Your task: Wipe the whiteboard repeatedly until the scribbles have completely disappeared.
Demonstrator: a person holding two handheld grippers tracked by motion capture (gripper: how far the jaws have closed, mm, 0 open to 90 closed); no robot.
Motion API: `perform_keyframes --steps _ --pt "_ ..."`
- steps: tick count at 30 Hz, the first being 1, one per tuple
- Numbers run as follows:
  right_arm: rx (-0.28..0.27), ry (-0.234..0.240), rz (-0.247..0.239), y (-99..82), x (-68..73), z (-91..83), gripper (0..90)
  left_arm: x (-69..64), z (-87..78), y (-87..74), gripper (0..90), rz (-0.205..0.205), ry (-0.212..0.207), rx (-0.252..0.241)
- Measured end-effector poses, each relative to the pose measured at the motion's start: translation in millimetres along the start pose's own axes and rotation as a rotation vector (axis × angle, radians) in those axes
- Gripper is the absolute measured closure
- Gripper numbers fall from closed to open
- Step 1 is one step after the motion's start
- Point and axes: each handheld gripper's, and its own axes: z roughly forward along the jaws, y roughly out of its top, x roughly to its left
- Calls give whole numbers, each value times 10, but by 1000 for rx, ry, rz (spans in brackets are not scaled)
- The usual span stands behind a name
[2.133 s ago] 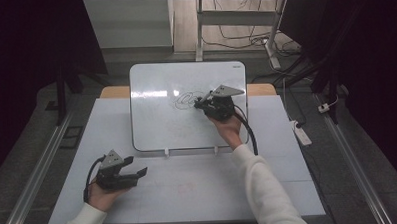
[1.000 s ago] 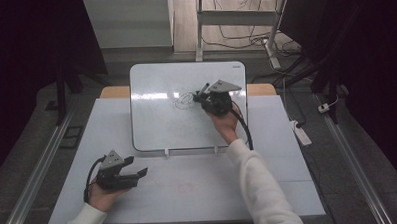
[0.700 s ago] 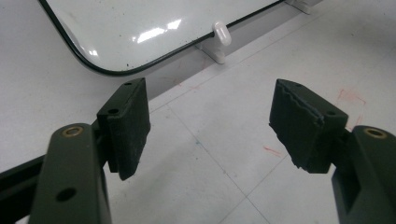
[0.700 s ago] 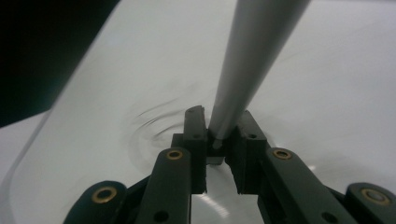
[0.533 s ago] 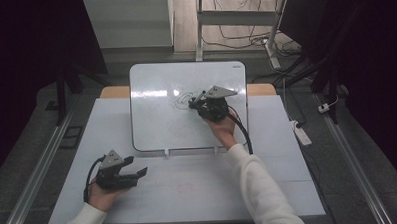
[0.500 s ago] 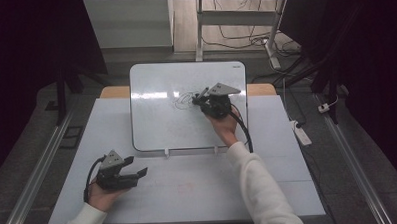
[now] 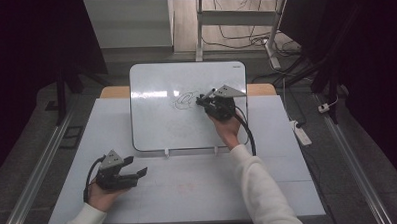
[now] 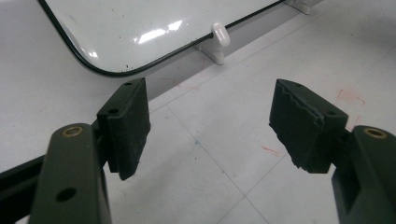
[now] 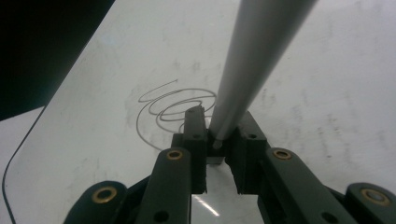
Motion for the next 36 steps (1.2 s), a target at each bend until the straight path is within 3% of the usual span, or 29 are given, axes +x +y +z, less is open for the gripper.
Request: perform_keyframes --steps 1,2,3,4,5,8,9,13,17,19,21,22,24,26,30,33,35,36 --pt "13 30 -4 -23 48 23 773 6 8 1 291 1 0 5" --pt "13 30 -4 -23 48 23 773 10 16 1 291 -1 -1 7" --pt "28 53 -19 -48 106 47 773 12 21 2 291 -1 -3 9" --pt "45 56 -69 -47 176 82 773 10 21 3 291 0 -2 9" --pt "41 62 -69 -27 153 98 773 5 19 3 291 2 -2 8" --pt "12 33 -39 44 56 103 774 -4 5 1 292 4 2 3" --pt "-21 -12 -5 141 -70 101 774 -2 4 1 291 2 2 1" --pt "-46 -37 28 245 -175 113 774 13 8 -1 291 -3 -2 3" --pt "-22 7 16 204 -91 153 774 23 2 -2 292 -5 -3 -1" --pt "10 32 -25 171 -10 167 774 20 2 -2 292 -4 -4 -1" --pt "15 26 -45 193 -26 158 774 11 3 -1 292 -1 -3 1" --pt "-17 -33 -19 250 -129 128 774 5 -1 0 292 0 -2 0" --pt "-51 -56 40 295 -244 101 774 4 -4 0 292 0 -1 -1" --pt "-55 -54 46 292 -255 108 774 16 0 0 292 -3 -4 -1" --pt "-6 15 -16 234 -79 173 774 28 12 0 292 -6 -4 2" --pt "-8 5 -37 270 -88 190 774 21 5 0 292 -4 -5 0" --pt "-27 -12 -13 290 -131 184 774 15 -2 0 292 -3 -2 -2" --pt "-50 -22 39 316 -214 176 774 14 -4 0 292 -3 -1 -3"
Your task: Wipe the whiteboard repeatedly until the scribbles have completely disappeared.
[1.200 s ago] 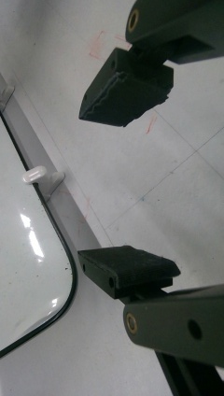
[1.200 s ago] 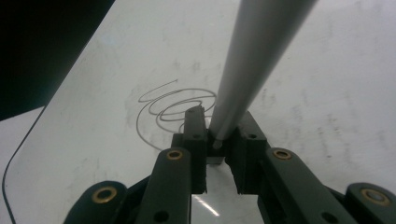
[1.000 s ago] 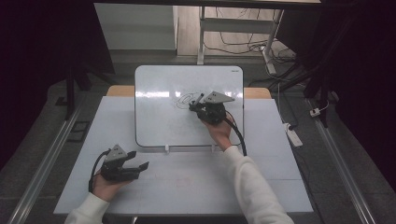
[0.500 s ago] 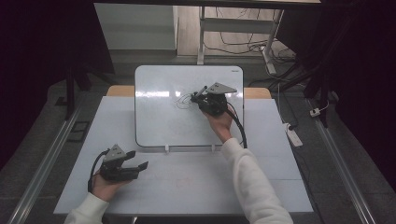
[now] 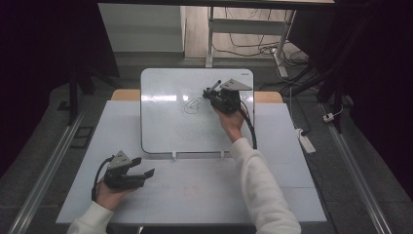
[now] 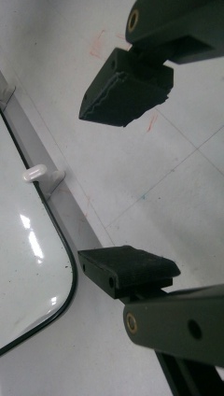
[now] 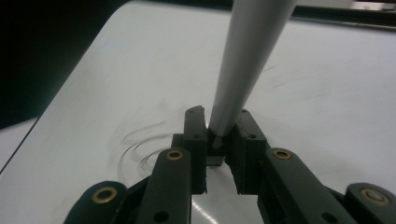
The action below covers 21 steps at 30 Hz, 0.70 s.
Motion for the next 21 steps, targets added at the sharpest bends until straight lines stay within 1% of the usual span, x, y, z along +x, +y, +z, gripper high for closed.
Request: perform_keyframes --steps 3,4,5,6,7,8,9,11,12,13,14,15,18,19,20,21 --pt "4 6 5 -17 26 10 774 9 5 1 292 -1 -4 0" --pt "18 29 -10 -37 75 23 774 14 8 1 292 -2 -4 0" --pt "62 100 -39 -104 202 69 774 16 12 1 292 -2 -3 2" --pt "78 125 -59 -136 264 94 774 16 13 2 292 -2 -3 2" --pt "78 125 -59 -136 264 94 774 13 12 2 292 -1 -4 1" --pt "89 115 -97 -122 306 115 774 8 9 2 292 1 -4 2" --pt "72 98 -91 -93 282 117 774 -3 3 2 292 5 0 -1" --pt "33 38 -58 -13 178 107 774 -7 -3 3 292 5 0 -4" --pt "18 21 -39 20 127 107 774 -6 -4 3 292 5 1 -5" --pt "18 21 -39 20 127 107 774 -6 -4 3 292 5 1 -5" --pt "12 18 -18 33 110 119 774 2 0 4 292 3 0 -4" --pt "23 29 -31 18 150 127 774 2 0 4 292 3 0 -4" --pt "74 118 -64 -117 349 176 774 16 5 4 292 2 -4 -3" --pt "80 129 -87 -160 406 186 774 15 3 4 292 0 -3 -3" --pt "80 129 -87 -160 406 186 774 11 1 4 292 0 -3 -3" --pt "79 122 -104 -169 429 184 774 7 -1 4 292 3 -2 -3"
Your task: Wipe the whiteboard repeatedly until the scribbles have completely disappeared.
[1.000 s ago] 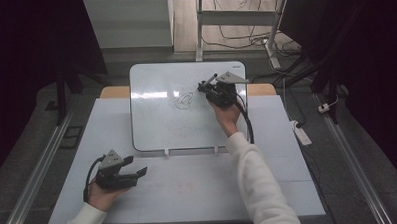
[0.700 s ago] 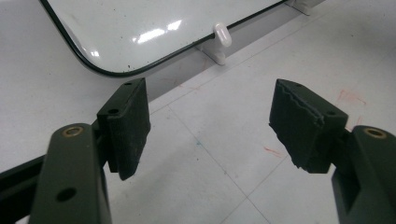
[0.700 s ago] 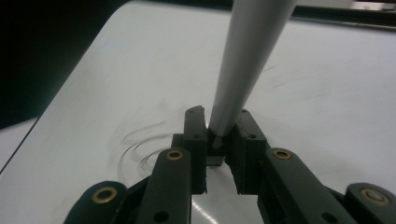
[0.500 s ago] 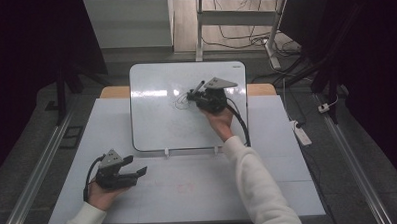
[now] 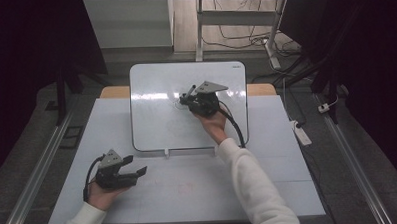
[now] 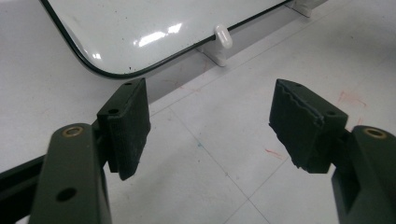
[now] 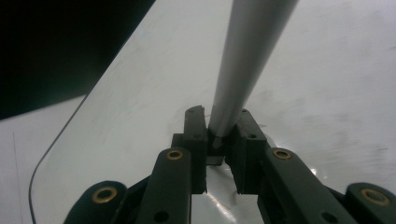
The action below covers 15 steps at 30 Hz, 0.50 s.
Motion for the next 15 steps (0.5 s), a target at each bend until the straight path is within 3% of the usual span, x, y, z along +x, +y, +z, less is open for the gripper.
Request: perform_keyframes --steps 1,2,3,4,6,8,10,12,14,15 --pt "0 4 5 16 -23 -5 774 -7 -1 0 292 1 2 -1" --pt "-36 -52 31 67 -122 -42 774 -14 -2 0 292 3 1 -1" --pt "-36 -52 31 67 -122 -42 774 -19 -3 1 292 4 3 -2" --pt "-54 -86 50 100 -183 -66 774 -22 -5 2 292 5 3 -3" --pt "-75 -99 90 138 -270 -88 774 -16 -2 4 292 4 2 -4" --pt "-58 -76 76 115 -197 -57 774 -3 5 4 292 3 1 -3" --pt "-12 10 17 7 41 59 774 7 10 5 292 0 0 0" --pt "-13 9 2 -2 81 78 774 3 7 4 292 0 2 -2" --pt "-34 -2 22 33 25 85 773 -11 -4 2 292 3 4 -4" --pt "-70 -58 54 97 -87 53 774 -16 -10 2 292 5 5 -5"
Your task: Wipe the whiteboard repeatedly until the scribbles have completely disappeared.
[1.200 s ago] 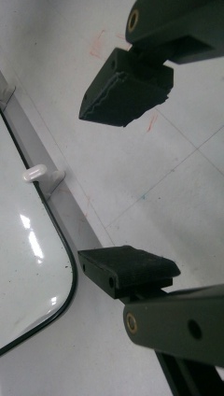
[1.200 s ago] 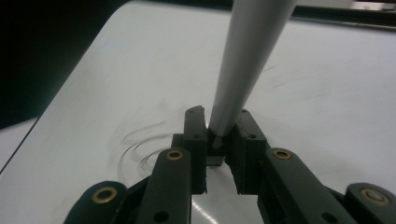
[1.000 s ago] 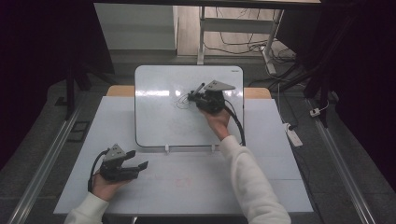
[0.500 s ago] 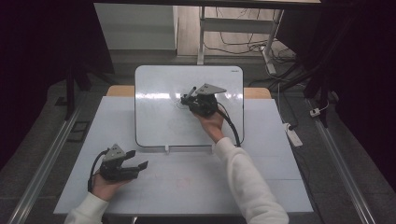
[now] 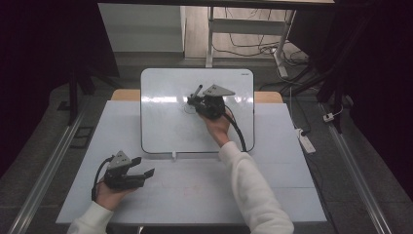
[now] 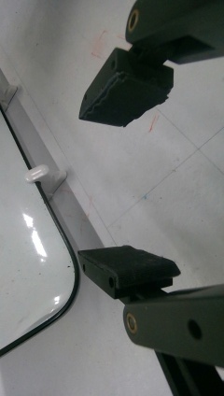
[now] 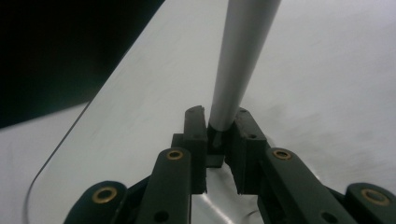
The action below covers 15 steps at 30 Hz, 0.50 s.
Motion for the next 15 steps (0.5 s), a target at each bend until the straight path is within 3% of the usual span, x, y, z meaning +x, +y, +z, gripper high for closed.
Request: perform_keyframes --steps 1,3,4,7,8,9,10,12,13,15 --pt "0 0 0 0 0 0 774 -2 -5 1 292 0 -1 -2" --pt "-25 -16 48 34 -99 -27 774 3 -7 4 292 0 -3 -5" --pt "-27 -2 62 -10 -74 -34 774 9 -3 5 292 -2 -4 -5" --pt "23 84 18 -113 112 37 774 19 26 10 292 0 -9 6" --pt "23 84 18 -113 112 37 774 19 26 10 291 0 -9 6" --pt "36 96 -11 -124 163 61 774 15 26 10 291 2 -8 6" --pt "44 88 -36 -104 179 75 774 6 23 11 292 2 -6 5" --pt "29 62 -32 -29 119 88 773 -9 13 10 292 5 -5 3" --pt "-4 13 -6 61 20 84 774 -12 13 9 291 4 -3 1" --pt "-16 -1 17 87 -20 84 773 -4 12 9 292 1 -4 -1"
